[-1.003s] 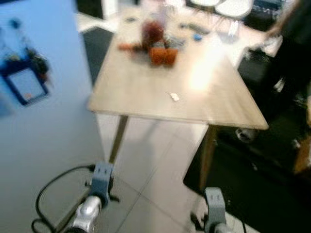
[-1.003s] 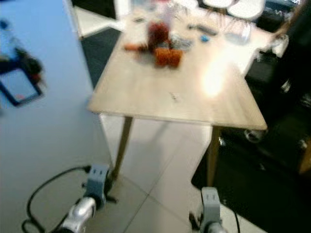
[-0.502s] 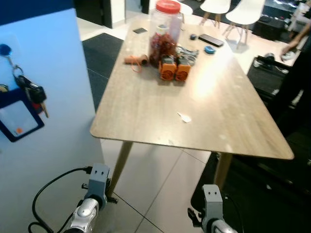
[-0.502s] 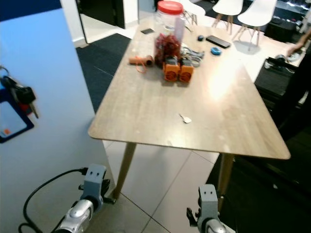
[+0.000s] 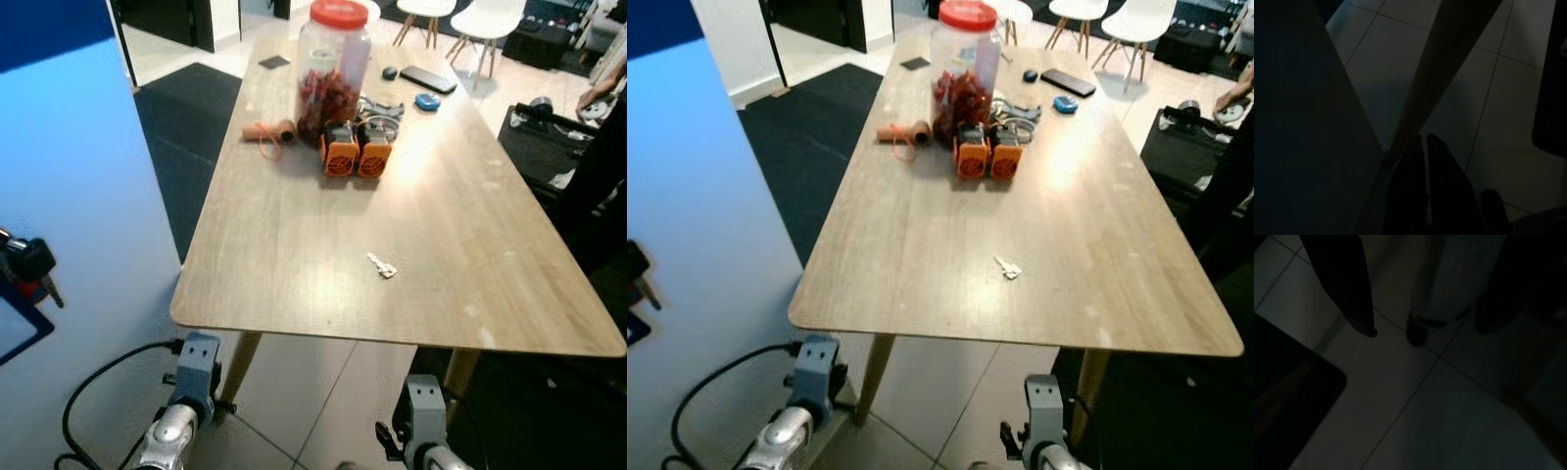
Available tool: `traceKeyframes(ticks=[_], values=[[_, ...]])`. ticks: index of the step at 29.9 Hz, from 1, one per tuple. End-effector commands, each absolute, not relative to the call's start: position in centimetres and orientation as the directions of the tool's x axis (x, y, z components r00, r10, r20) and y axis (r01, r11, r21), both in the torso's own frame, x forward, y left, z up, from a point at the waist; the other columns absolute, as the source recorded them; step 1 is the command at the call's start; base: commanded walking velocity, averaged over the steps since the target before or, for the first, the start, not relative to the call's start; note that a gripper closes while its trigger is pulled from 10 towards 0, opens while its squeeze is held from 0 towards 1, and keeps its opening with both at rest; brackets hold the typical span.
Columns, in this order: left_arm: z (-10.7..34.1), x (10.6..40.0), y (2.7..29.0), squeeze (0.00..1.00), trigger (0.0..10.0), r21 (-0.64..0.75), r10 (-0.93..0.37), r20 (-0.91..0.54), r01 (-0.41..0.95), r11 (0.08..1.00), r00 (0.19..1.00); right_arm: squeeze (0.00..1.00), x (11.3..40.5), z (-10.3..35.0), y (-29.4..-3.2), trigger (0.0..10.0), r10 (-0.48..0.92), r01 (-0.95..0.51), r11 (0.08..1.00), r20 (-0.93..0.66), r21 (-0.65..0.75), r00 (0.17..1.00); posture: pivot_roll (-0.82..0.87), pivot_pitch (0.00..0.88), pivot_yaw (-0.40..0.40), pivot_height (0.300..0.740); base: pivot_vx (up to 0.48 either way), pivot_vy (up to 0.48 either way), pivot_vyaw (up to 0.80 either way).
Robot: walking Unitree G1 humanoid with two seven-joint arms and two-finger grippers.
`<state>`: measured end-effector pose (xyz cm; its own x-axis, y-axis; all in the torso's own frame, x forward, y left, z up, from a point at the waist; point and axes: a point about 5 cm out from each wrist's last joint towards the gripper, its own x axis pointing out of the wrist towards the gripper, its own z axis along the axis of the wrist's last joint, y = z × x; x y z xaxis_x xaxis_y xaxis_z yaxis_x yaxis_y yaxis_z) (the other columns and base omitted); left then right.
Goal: Hang keys on a hook
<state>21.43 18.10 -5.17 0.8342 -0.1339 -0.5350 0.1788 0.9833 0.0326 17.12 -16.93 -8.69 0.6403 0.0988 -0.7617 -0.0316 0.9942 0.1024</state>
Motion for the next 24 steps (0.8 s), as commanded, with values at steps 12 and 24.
traceKeyframes(ticks=[12,24], values=[[-5.34,21.10,18.05,0.00,10.0,0.031,-0.153,-0.540,0.201,0.979,0.828,0.00,16.02,-9.17,-17.36,10.0,0.079,-0.005,0.995,-0.786,0.096,0.613,0.10,0.028,-0.061,0.740,0.000,-0.357,0.00],[-5.44,21.00,18.24,0.00,10.0,0.040,-0.167,-0.554,0.226,0.973,0.816,0.00,15.55,-9.36,-17.56,10.0,0.068,0.011,0.996,-0.794,0.094,0.604,0.09,0.031,-0.052,0.740,0.000,-0.431,0.00]])
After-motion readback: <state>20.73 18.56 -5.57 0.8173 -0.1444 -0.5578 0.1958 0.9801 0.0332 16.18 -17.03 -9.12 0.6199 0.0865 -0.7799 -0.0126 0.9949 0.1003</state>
